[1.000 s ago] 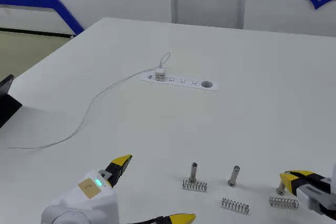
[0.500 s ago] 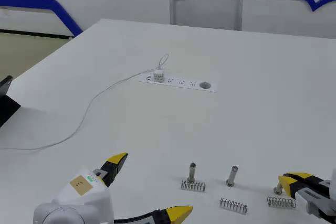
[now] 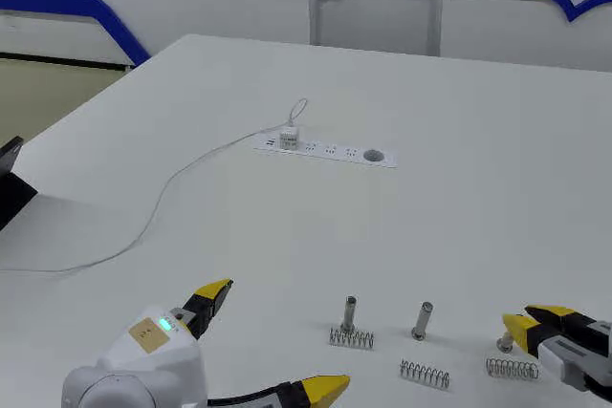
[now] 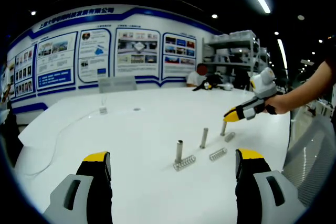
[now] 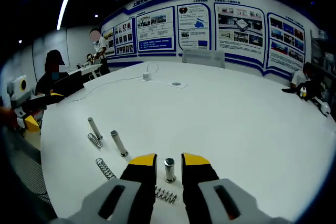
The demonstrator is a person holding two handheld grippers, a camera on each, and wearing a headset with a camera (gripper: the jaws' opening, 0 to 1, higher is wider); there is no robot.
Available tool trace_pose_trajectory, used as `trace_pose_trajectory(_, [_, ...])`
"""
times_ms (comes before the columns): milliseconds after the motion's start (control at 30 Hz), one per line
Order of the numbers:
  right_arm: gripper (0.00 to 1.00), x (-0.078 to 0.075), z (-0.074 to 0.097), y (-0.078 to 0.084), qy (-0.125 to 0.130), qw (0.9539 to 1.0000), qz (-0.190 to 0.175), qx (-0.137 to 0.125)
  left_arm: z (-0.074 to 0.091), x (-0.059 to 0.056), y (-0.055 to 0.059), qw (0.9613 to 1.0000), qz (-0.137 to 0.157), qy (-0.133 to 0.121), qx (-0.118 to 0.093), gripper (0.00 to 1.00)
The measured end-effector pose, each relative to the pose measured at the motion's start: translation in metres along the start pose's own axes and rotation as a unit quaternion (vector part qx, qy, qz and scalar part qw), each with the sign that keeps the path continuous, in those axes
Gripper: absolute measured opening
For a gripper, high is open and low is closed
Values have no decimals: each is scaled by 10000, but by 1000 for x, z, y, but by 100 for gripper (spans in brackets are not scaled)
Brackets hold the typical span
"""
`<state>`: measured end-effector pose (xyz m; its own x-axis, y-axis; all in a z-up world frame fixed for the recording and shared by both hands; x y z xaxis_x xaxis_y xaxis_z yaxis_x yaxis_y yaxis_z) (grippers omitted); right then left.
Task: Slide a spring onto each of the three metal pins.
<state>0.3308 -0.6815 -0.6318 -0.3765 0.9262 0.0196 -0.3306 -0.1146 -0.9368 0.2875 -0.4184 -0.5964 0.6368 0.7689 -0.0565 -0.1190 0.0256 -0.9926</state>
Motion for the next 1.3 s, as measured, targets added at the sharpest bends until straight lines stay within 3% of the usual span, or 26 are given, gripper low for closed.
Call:
trace_pose_trajectory(133, [21, -10, 4, 3, -392, 9978, 498, 175, 0, 1, 2, 10000, 6, -2, 43, 100])
trace_pose_trajectory(267, [24, -14, 8, 6, -786, 9947, 583, 301, 0, 1, 3, 10000, -1, 1, 69, 100])
trace_pose_trajectory(400, [24, -5, 12, 23, -1382, 9839, 925, 649, 1, 1, 5, 9999, 4, -20, 111, 100])
trace_pose_trajectory(467, [24, -4, 11, 26, -1355, 9855, 777, 657, 1, 2, 6, 9999, 19, -29, 131, 100])
trace_pose_trajectory(600, [24, 2, 11, 33, -1485, 9837, 739, 698, 2, 2, 7, 9999, 30, -38, 161, 100])
trace_pose_trajectory(800, [25, 14, 13, 51, -1924, 9706, 1055, 995, 1, 1, 11, 9997, 15, -8, 241, 100])
trace_pose_trajectory(900, [25, 18, 12, 57, -2026, 9645, 1258, 1132, 2, 0, 12, 9996, 13, -6, 274, 100])
trace_pose_trajectory(1300, [23, 23, 7, 65, -2314, 9571, 1288, 1171, 2, 0, 17, 9992, -40, 13, 403, 100])
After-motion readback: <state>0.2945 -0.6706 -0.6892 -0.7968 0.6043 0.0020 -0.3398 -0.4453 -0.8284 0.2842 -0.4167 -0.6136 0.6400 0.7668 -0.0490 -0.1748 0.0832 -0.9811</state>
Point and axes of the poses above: the centre of the closed fingertips' face, and the gripper's own axes: z roughly backward along the fingers, x roughly to its left, y roughly out of its underside, the point moved 1 cm from there along z, roughly backward along the fingers, and after that the axes turned 8 degrees about -x, right-handed, at the moved point
